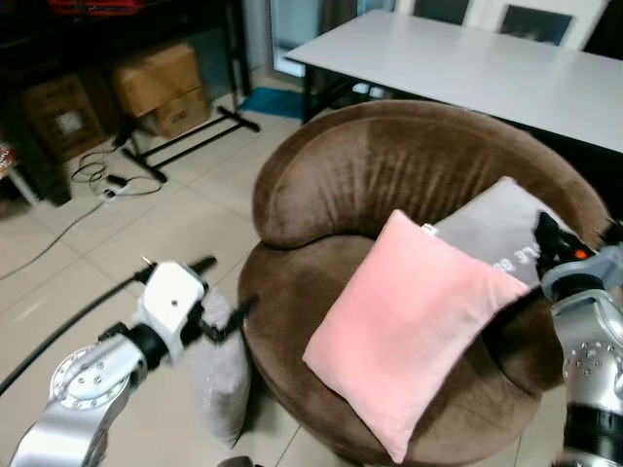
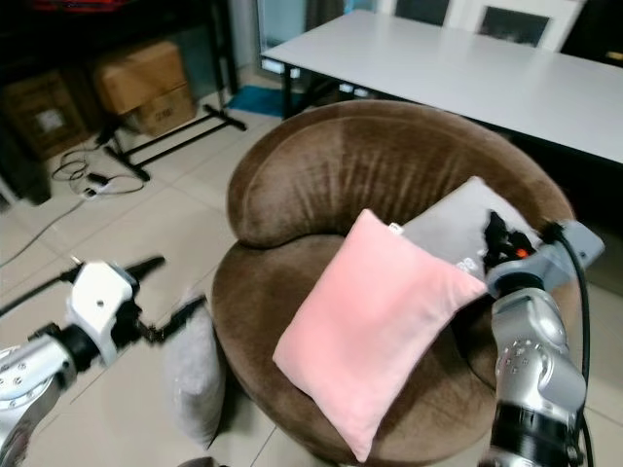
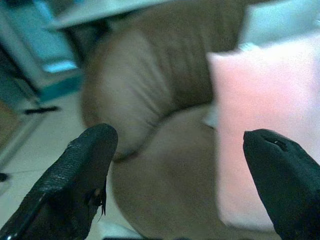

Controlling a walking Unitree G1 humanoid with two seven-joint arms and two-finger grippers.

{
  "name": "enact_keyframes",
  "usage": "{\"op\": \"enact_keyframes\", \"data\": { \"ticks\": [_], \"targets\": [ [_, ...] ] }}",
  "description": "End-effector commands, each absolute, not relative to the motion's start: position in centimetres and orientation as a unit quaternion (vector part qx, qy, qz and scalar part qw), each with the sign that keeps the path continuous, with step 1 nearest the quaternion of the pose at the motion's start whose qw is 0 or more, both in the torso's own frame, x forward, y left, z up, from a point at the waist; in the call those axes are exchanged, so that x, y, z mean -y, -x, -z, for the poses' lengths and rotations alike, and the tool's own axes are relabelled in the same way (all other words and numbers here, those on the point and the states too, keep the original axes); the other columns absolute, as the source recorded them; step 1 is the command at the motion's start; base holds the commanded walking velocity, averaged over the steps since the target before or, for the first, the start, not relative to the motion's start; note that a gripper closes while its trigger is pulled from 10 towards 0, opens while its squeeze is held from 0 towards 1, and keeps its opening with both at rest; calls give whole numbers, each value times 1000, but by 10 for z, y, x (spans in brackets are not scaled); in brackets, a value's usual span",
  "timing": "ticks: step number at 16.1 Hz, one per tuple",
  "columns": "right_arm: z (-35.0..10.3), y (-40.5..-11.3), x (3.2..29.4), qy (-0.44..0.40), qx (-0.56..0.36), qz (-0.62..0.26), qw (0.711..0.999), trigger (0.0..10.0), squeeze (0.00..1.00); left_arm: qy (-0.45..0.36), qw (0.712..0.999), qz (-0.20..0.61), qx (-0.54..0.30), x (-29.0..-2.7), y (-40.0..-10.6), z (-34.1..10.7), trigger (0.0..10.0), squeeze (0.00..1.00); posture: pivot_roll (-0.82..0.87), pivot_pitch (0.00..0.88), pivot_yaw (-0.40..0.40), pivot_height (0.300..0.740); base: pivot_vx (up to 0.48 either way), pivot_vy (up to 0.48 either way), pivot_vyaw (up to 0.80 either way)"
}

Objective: Move the pillow to the sofa from floor

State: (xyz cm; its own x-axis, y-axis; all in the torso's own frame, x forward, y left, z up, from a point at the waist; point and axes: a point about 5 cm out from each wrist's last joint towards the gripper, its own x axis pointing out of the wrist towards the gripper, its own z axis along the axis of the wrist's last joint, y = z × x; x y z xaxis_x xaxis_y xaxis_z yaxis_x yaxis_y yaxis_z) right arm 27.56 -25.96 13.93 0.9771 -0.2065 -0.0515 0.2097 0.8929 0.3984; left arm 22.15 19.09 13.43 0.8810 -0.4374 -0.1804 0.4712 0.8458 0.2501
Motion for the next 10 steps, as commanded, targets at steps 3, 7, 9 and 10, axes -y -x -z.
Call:
{"op": "enact_keyframes", "data": {
  "ticks": [3, 7, 9, 10],
  "targets": [
    [-138, -264, 193, -128, -30, 30, 991, 10000, 0, -145, 978, 145, -35, -204, -232, -134, 10000, 169, -18, 0, 18, 740, 0, 0, 0],
    [-128, -260, 172, -89, -51, 2, 995, 10000, 0, -144, 980, 136, -32, -200, -233, -130, 10000, 169, -23, 0, 12, 740, 0, 229, 0],
    [-125, -259, 164, -74, -60, -11, 995, 10000, 0, -146, 980, 129, -33, -198, -233, -125, 10000, 173, -27, 0, 9, 740, 0, 326, 0],
    [-124, -259, 162, -69, -63, -16, 996, 10000, 0, -147, 981, 125, -35, -197, -232, -122, 10000, 173, -25, 0, 1, 740, 0, 326, 0]
  ]
}}
